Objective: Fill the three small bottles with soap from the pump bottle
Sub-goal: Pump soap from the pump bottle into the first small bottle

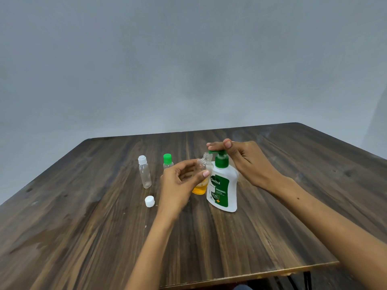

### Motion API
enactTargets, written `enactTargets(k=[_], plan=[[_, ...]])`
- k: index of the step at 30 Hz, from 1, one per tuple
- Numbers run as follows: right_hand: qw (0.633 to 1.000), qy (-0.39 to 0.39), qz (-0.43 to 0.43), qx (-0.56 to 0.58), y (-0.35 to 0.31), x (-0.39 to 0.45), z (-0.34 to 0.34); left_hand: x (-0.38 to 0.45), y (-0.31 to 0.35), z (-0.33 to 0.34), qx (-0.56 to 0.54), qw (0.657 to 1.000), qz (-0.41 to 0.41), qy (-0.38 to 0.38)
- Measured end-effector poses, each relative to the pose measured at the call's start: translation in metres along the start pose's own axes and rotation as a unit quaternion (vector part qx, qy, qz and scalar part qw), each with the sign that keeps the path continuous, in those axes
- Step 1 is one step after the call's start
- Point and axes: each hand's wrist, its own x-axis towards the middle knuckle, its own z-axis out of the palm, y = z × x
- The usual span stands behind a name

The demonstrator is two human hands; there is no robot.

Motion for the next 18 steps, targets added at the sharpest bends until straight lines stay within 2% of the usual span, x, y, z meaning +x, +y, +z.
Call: enactTargets(k=[10, 18], plan=[[0.999, 0.009, -0.017, -0.041, 0.0000, -0.0021, -0.0007, -0.0002, 0.0003, 0.0014, -0.008, 1.000, -0.002, 0.002], [0.999, -0.003, -0.037, -0.032, -0.0077, 0.0019, -0.0023, 0.0030, 0.0031, -0.0007, -0.008, 1.000, 0.005, 0.005]])
